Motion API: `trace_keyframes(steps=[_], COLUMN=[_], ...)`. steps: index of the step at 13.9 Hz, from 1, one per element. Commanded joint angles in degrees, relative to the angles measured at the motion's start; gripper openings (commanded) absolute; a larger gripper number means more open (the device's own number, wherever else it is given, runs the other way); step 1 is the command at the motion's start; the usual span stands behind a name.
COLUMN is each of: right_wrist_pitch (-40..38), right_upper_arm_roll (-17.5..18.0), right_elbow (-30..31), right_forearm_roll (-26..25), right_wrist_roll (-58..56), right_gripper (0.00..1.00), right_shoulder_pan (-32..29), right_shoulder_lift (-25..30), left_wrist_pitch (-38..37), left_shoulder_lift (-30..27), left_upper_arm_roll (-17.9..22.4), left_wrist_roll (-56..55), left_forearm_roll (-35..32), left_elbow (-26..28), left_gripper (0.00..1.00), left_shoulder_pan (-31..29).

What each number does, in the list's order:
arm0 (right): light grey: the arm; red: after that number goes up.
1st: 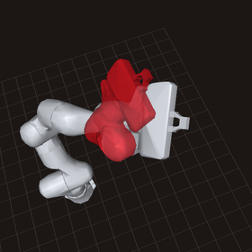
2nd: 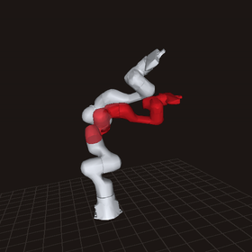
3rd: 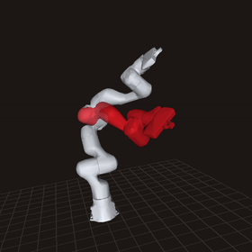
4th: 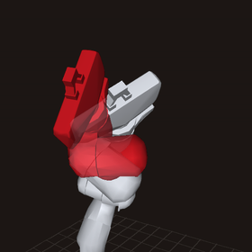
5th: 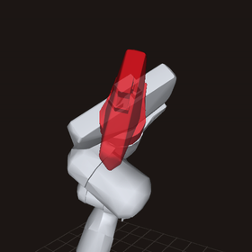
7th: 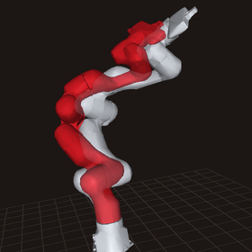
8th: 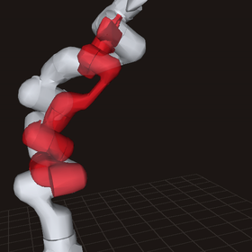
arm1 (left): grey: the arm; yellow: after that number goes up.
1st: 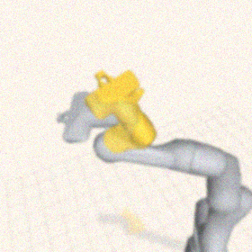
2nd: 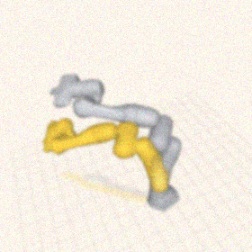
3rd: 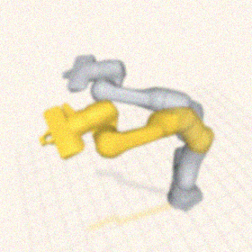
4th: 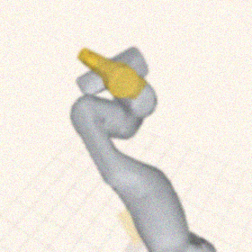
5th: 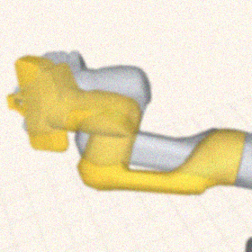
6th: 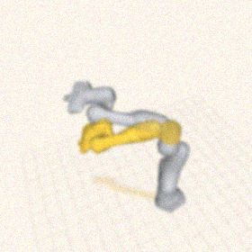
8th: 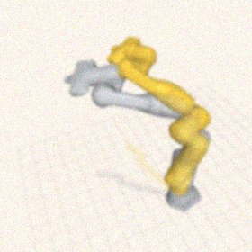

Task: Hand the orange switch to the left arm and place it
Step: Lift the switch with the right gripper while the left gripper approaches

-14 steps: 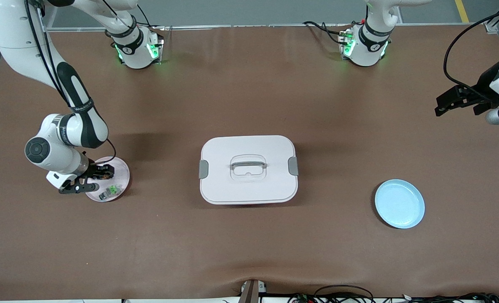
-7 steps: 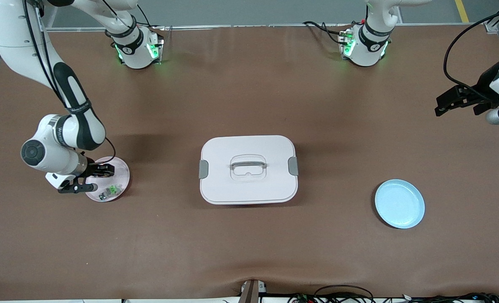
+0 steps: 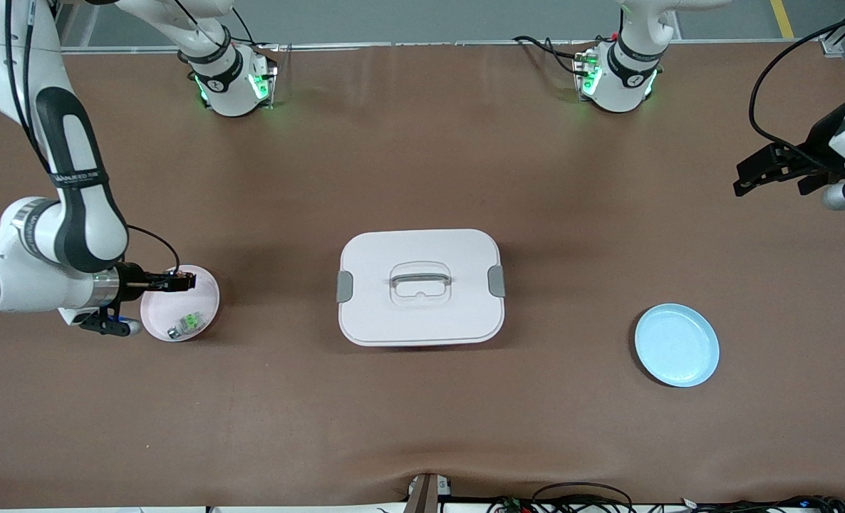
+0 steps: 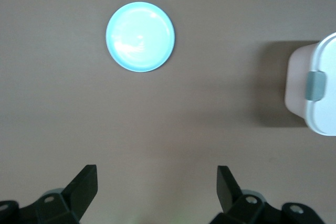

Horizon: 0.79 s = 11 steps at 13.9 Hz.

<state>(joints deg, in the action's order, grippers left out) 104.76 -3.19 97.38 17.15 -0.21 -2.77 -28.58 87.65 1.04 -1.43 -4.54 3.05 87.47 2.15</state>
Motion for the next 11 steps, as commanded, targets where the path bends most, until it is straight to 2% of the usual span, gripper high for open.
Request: trace_keyframes(steps=[1,4,8,11], right_wrist_pitch=[-8.6,-13.6,-14.2,-13.7], right_upper_arm_roll=[0.6,0.6,0.6,0.6], right_elbow=[-5.9,-10.4,-15.4,-20.9], right_forearm_roll=[5.2,11.1,19.9,21.6], right_wrist_roll=[9.7,20.9,41.8,57.9], right_gripper=[0.00,0.00,0.00,0.00], right_shoulder_pan=[1.0,2.4,6.8,12.1], right_shoulder_lift=[0.7,0.6,0.7,0.5], left_wrist_pitch=[-0.9,-1.7,-1.7,-0.8], left_shoulder_lift=[-0.6,-1.2,-1.1,0.4], left_upper_arm_roll=[-0.1,-0.3,-1.7,-2.3], left_wrist_roll=[0.9,0.4,-4.2,-7.0], left_forearm_roll=[6.7,14.1,25.2,30.5], left_elbow=[-2.2,-3.6,-3.7,-3.5], left_gripper=[1.00,1.00,1.00,1.00], left_shoulder_pan=[-0.6,-0.1,0.1,0.5])
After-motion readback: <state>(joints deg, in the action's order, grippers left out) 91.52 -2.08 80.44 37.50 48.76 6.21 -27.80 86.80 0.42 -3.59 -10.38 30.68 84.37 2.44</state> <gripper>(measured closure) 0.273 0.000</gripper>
